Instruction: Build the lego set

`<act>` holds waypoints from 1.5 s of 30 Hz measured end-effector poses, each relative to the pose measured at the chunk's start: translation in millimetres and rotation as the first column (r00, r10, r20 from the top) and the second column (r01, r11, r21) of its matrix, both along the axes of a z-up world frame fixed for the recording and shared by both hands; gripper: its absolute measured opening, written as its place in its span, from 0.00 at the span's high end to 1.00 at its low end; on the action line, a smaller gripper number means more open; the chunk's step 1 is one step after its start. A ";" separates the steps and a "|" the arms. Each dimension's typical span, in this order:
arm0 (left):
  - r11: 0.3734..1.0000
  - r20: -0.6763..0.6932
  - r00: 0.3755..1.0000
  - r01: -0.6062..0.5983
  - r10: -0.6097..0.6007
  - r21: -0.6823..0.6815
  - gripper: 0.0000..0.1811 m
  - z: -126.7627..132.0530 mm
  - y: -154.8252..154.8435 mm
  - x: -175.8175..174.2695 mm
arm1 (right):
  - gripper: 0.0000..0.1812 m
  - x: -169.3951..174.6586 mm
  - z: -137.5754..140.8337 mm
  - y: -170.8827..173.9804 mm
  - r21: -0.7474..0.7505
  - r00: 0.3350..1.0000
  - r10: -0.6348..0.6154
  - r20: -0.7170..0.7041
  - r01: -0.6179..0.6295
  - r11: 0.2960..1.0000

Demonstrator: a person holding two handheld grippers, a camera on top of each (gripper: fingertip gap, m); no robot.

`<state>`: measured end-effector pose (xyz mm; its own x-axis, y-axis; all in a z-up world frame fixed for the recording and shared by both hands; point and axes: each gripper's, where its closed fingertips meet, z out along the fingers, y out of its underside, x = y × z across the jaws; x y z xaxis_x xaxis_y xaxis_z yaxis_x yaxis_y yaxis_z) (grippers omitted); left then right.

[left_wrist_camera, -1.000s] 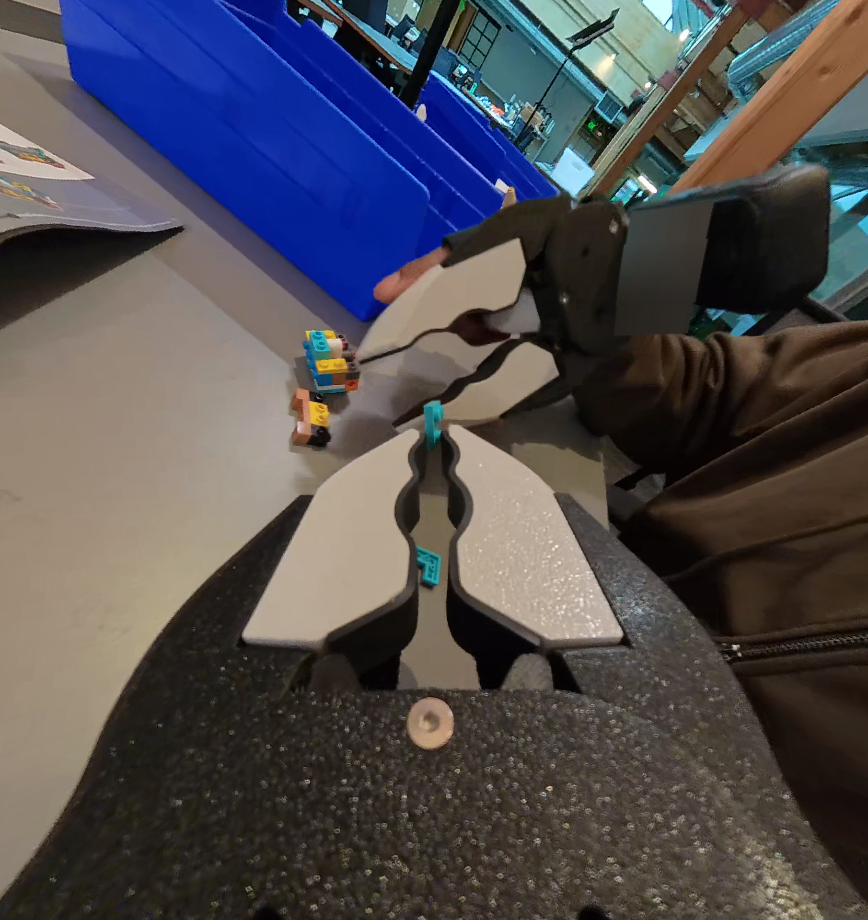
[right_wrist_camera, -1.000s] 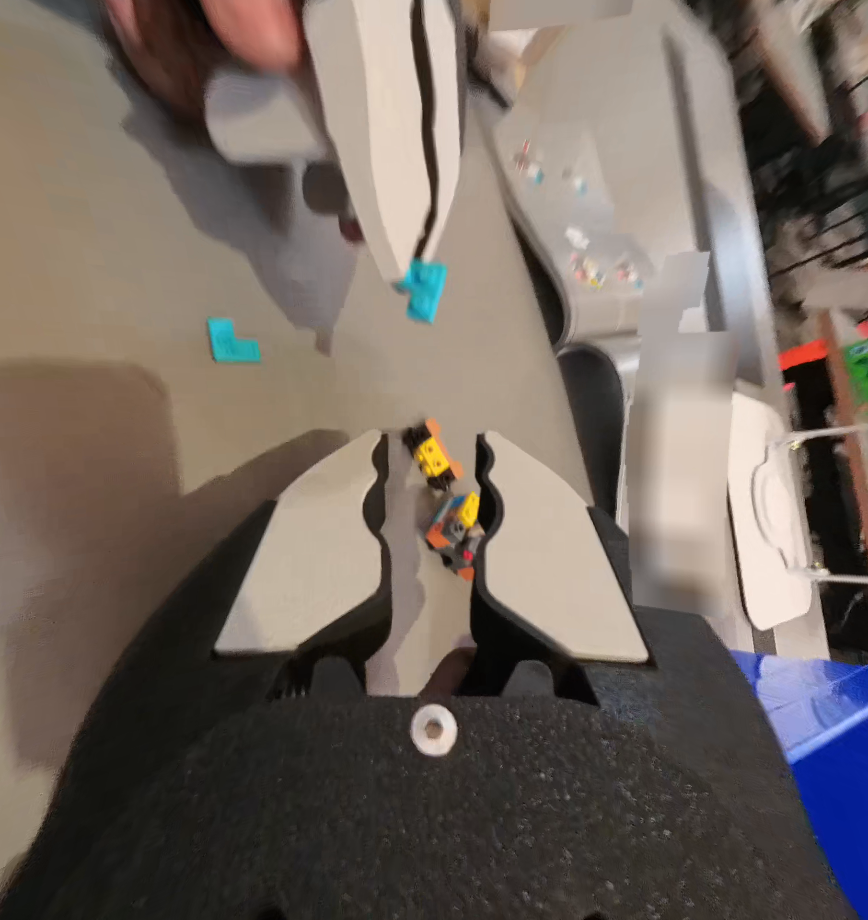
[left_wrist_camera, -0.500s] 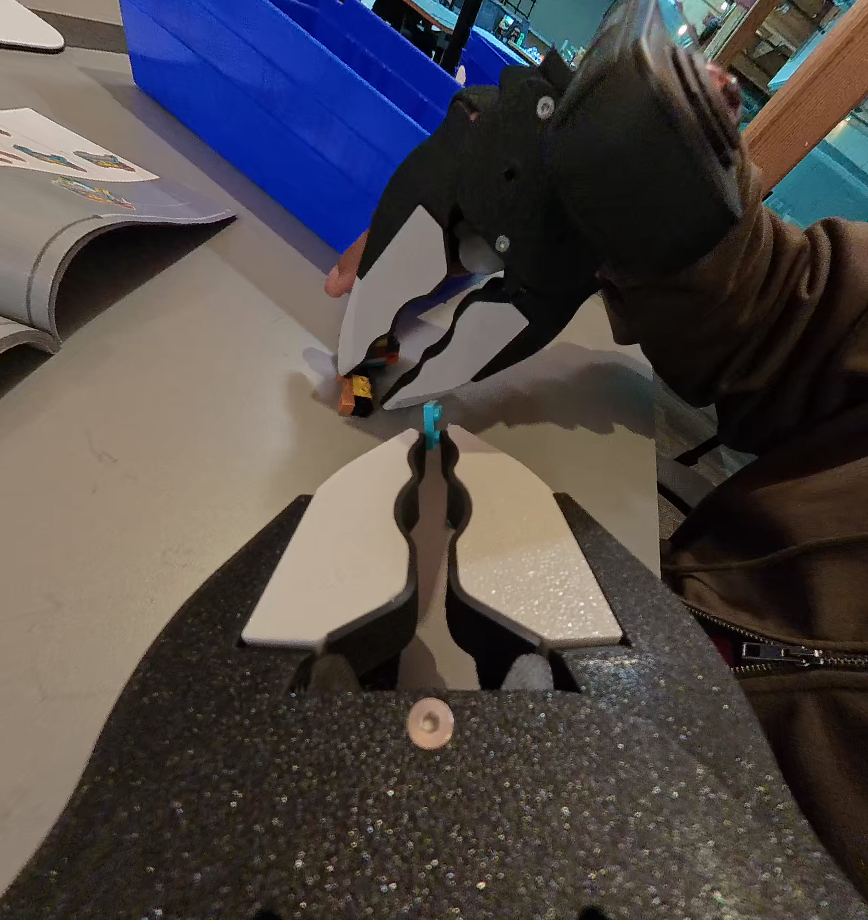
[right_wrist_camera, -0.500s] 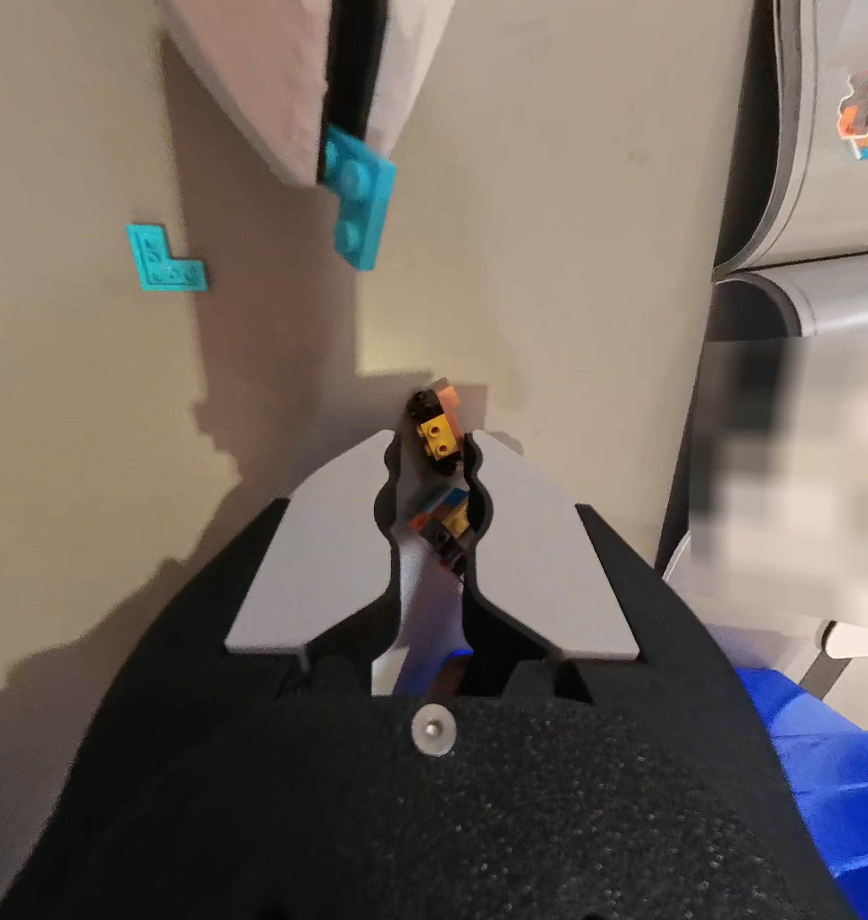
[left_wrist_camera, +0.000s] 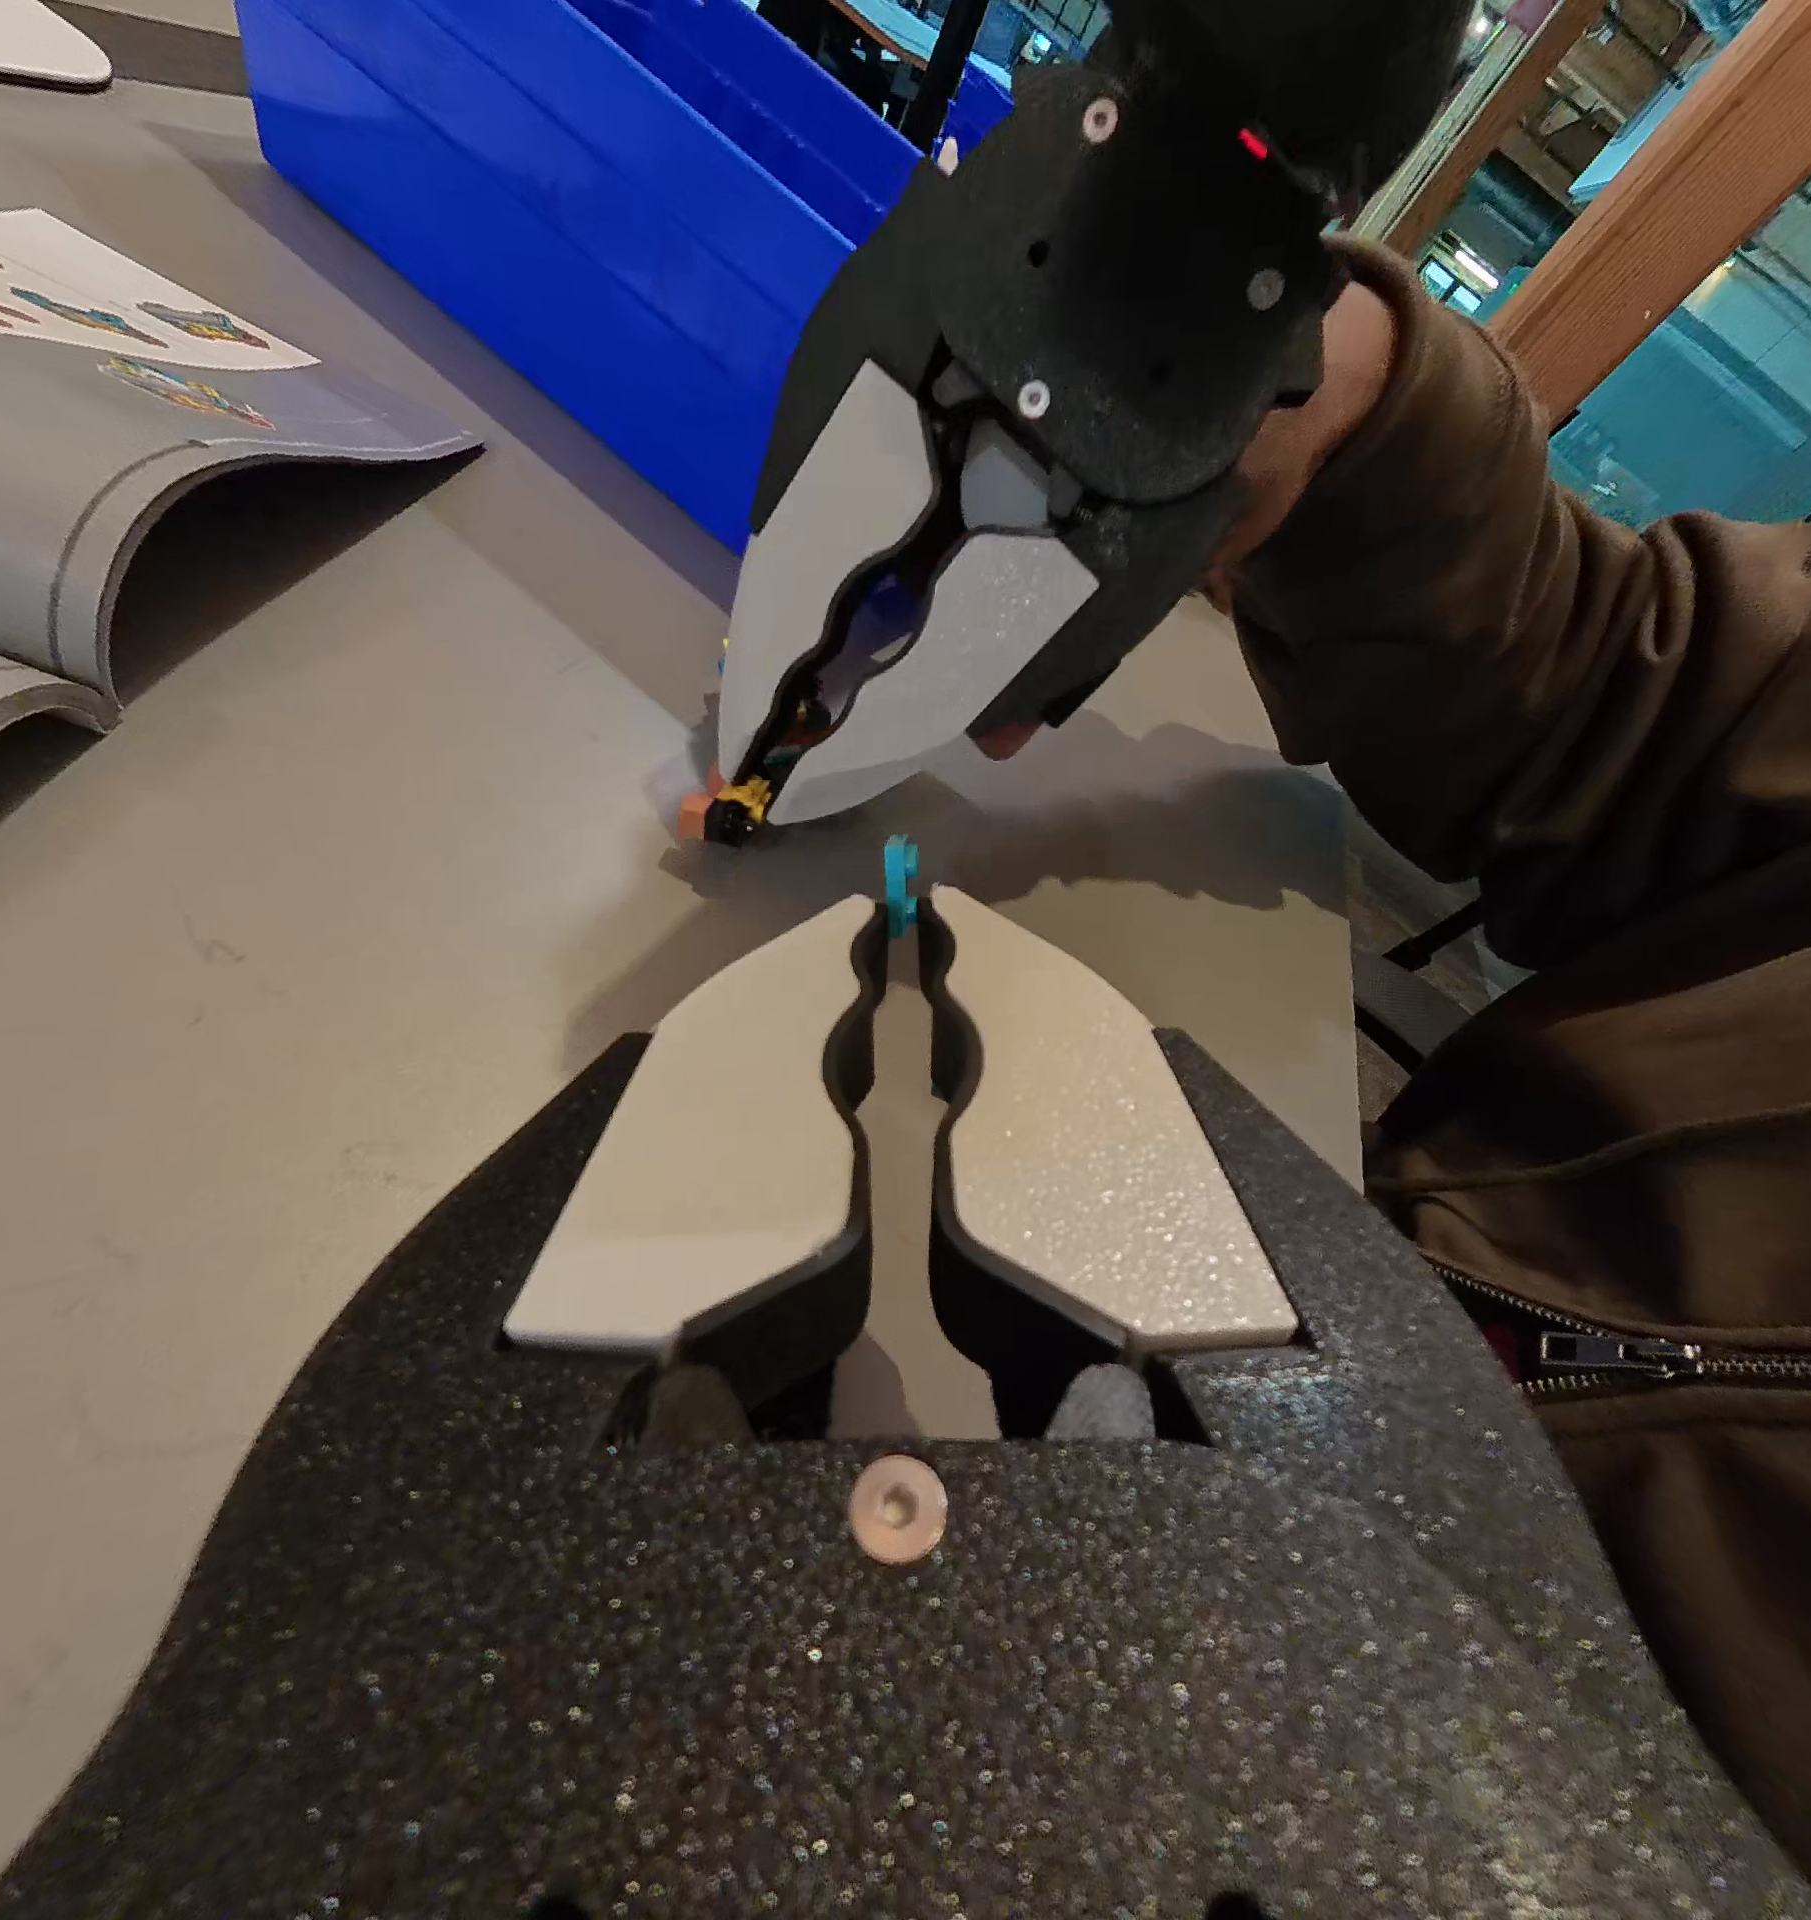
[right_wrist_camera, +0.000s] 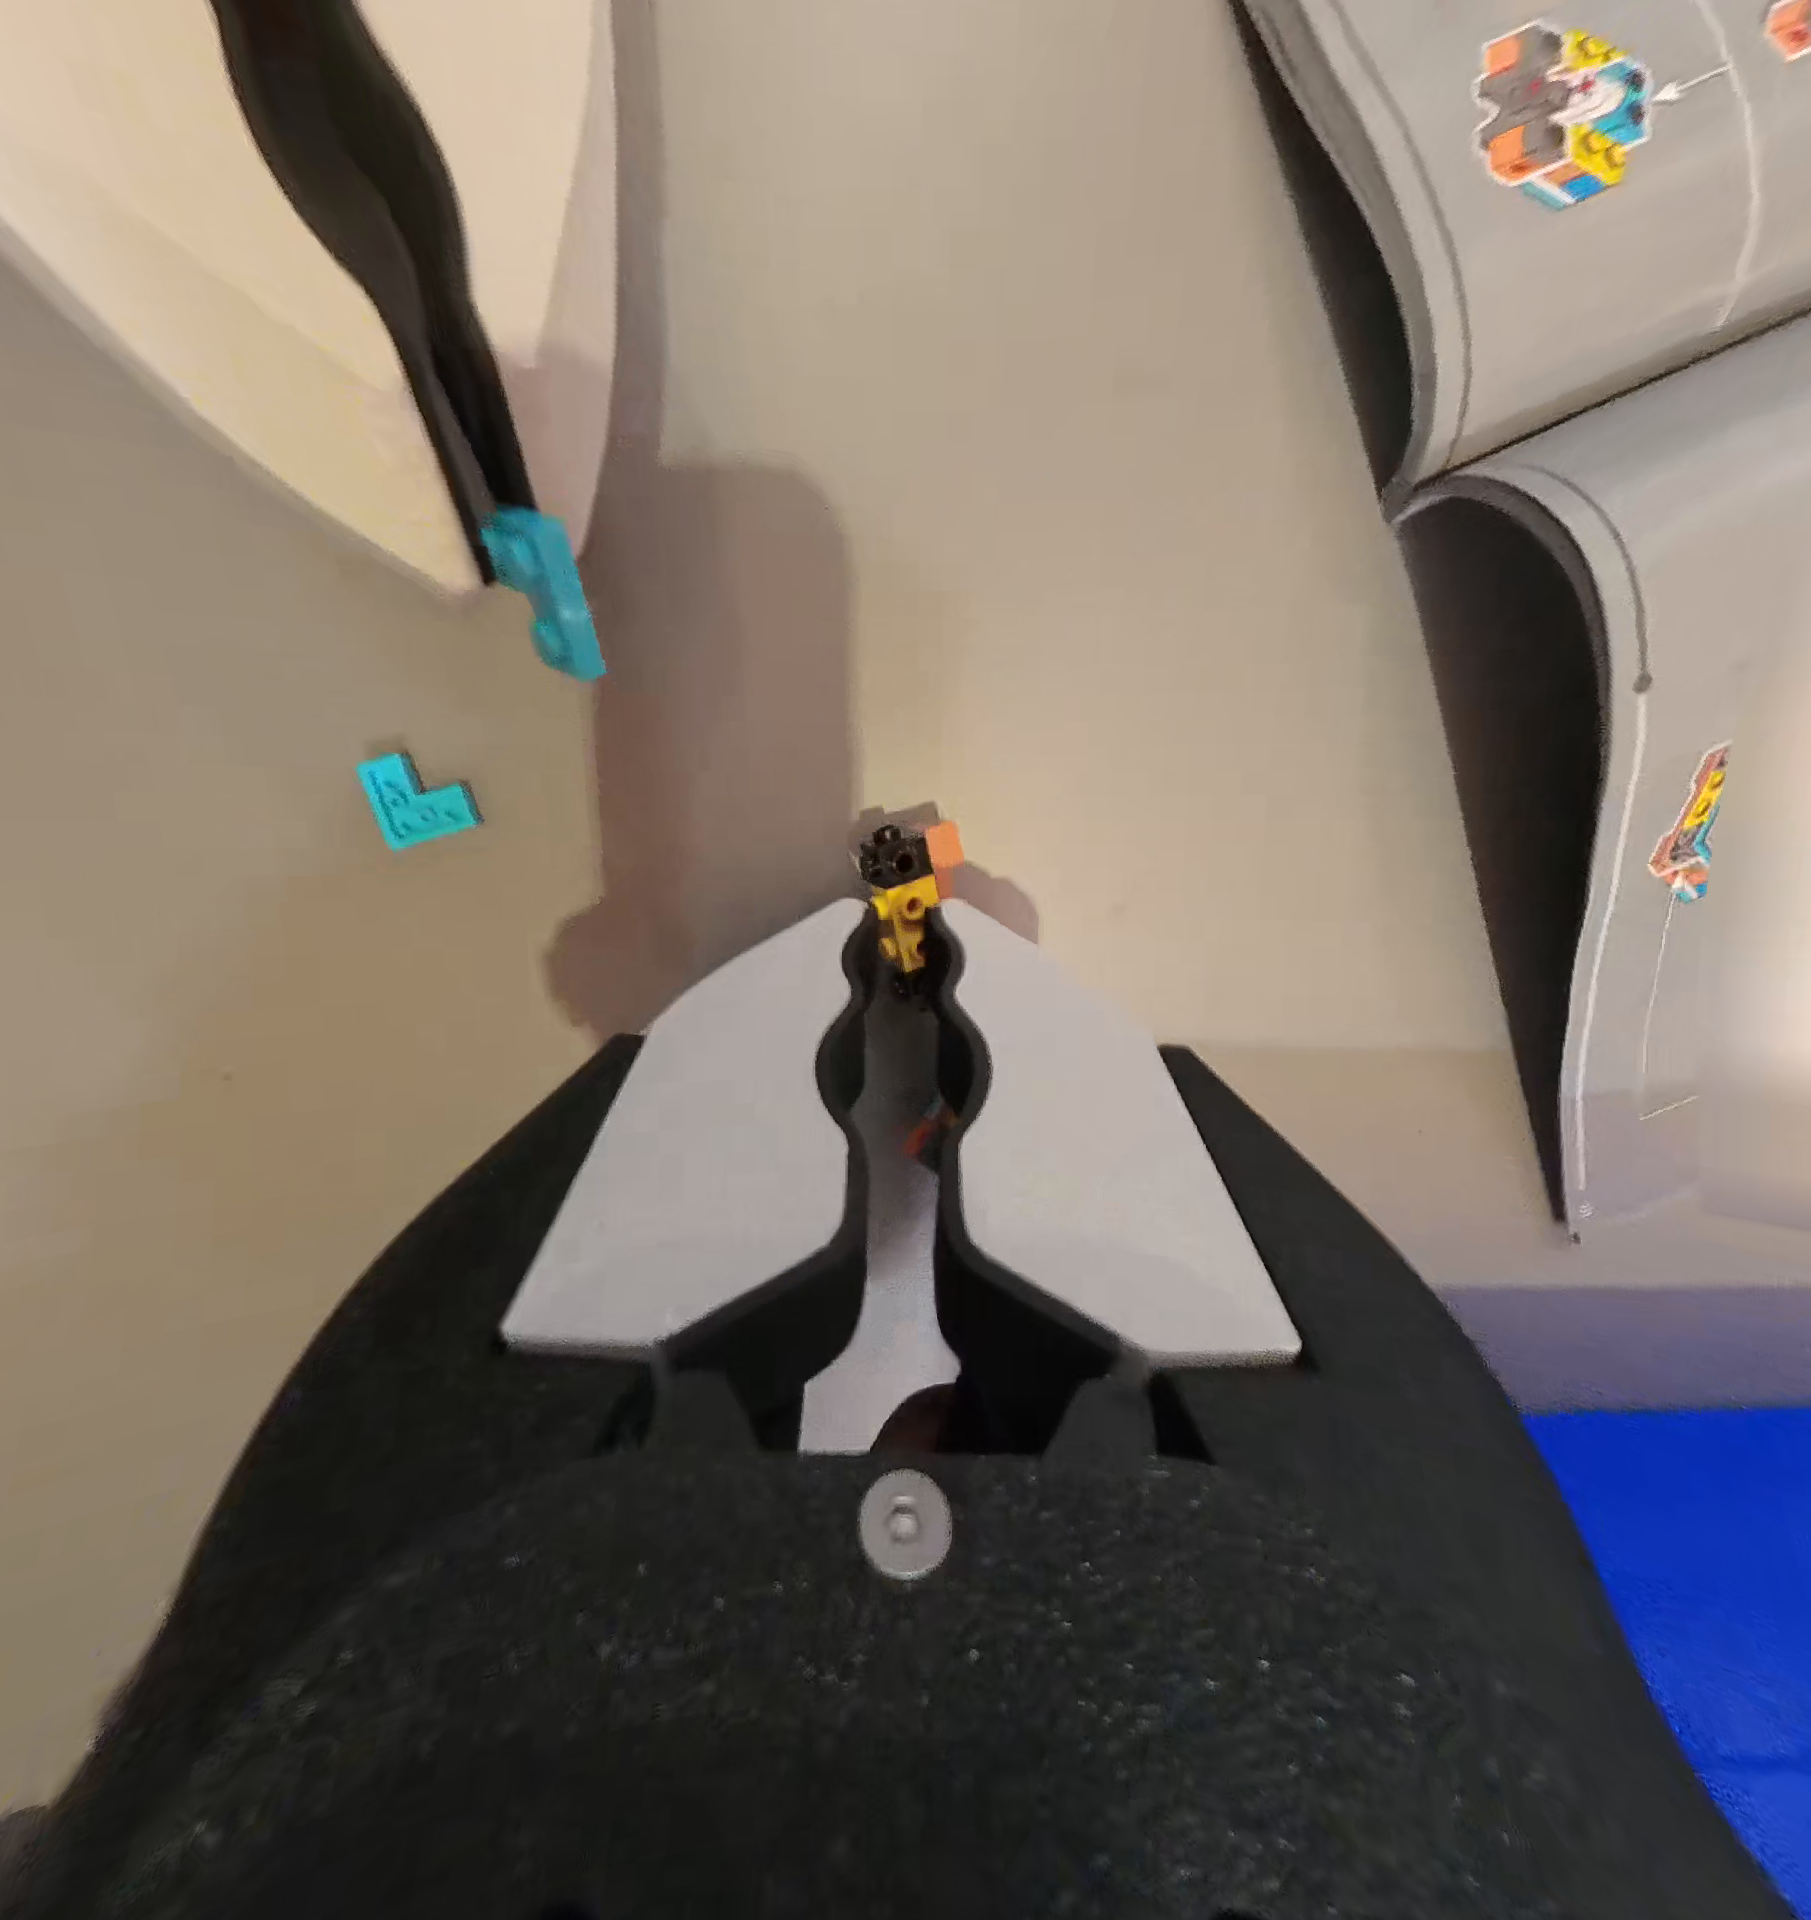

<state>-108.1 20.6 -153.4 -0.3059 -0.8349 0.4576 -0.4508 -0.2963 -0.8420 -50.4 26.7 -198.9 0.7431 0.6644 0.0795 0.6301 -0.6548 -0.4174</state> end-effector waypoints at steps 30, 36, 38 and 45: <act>0.994 -0.036 0.996 0.086 -0.083 0.072 0.97 -8.8 -1.5 -5.4 | 0.93 -34.0 -5.7 -18.1 -0.006 0.968 -0.149 -0.201 0.151 0.989; 0.994 -0.032 0.997 0.076 -0.074 0.076 0.97 -8.5 2.2 -8.1 | 0.81 -28.1 -2.3 -20.9 0.017 0.980 -0.070 -0.184 0.075 0.997; 0.994 -0.031 0.997 0.077 -0.075 0.077 0.97 -8.5 2.0 -8.3 | 0.80 -25.6 -8.1 -22.7 0.007 0.987 -0.036 -0.154 0.038 0.999; 0.992 -0.039 0.995 0.095 -0.092 0.083 0.97 -10.0 -0.3 -9.2 | 0.83 -27.4 -16.4 -19.0 0.007 0.994 0.004 -0.111 -0.004 1.000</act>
<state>-117.3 20.3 -163.4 -0.3692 -0.8397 0.3982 -0.5026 -0.1800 -0.8456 -77.8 7.7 -215.3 0.7449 0.6672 0.0012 0.5824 -0.6495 -0.4888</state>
